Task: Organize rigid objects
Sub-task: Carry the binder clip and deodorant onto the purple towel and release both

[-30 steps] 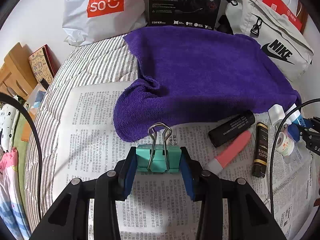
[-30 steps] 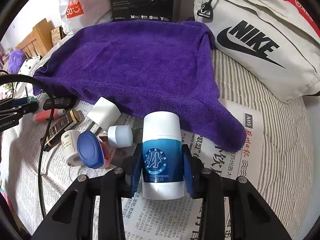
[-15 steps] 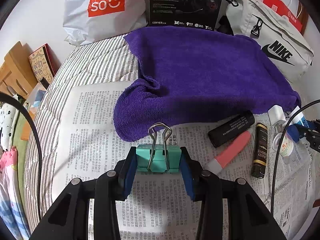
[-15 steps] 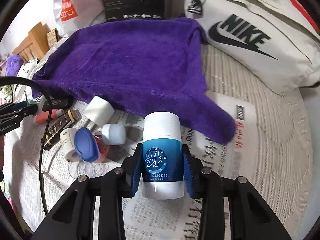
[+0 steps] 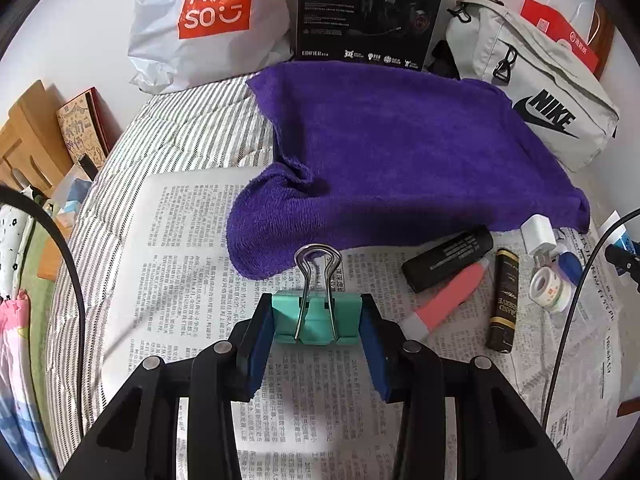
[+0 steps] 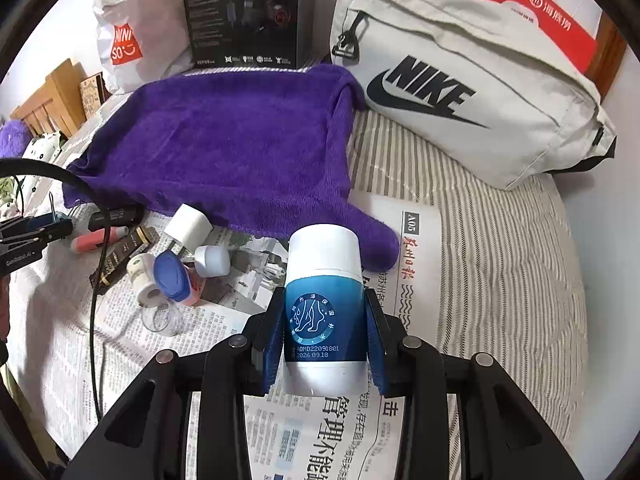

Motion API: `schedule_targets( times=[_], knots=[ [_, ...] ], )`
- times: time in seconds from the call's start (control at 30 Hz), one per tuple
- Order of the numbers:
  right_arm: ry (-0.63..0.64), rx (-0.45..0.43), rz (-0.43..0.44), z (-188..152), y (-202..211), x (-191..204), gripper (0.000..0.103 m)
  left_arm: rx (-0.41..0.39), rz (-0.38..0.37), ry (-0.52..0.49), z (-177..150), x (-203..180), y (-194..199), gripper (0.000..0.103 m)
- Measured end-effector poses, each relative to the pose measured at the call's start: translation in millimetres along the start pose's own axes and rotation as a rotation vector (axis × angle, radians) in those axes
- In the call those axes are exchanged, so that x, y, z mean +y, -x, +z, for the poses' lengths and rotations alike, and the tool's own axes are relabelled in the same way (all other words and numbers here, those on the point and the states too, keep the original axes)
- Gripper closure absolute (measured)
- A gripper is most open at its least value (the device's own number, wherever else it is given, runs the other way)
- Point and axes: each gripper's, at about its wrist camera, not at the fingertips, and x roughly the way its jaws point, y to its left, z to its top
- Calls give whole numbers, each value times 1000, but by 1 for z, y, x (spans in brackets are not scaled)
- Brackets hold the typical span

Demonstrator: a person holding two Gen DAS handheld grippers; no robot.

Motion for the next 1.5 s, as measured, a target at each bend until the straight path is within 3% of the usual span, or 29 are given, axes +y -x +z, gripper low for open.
schedule_targets(
  times=[0.43, 0.73, 1.13, 1.5],
  knots=[
    [2, -44, 31, 3, 19, 9, 67, -62, -22, 15, 3, 5, 32, 64],
    [-22, -53, 80, 20, 9, 13, 67, -95, -35, 13, 12, 10, 45, 64],
    [-3, -69, 106, 65, -14, 21, 67, -133, -69, -7, 56, 10, 49, 64],
    [26, -73, 186, 125, -48, 24, 67, -115, -78, -88, 109, -6, 22, 64]
  ],
)
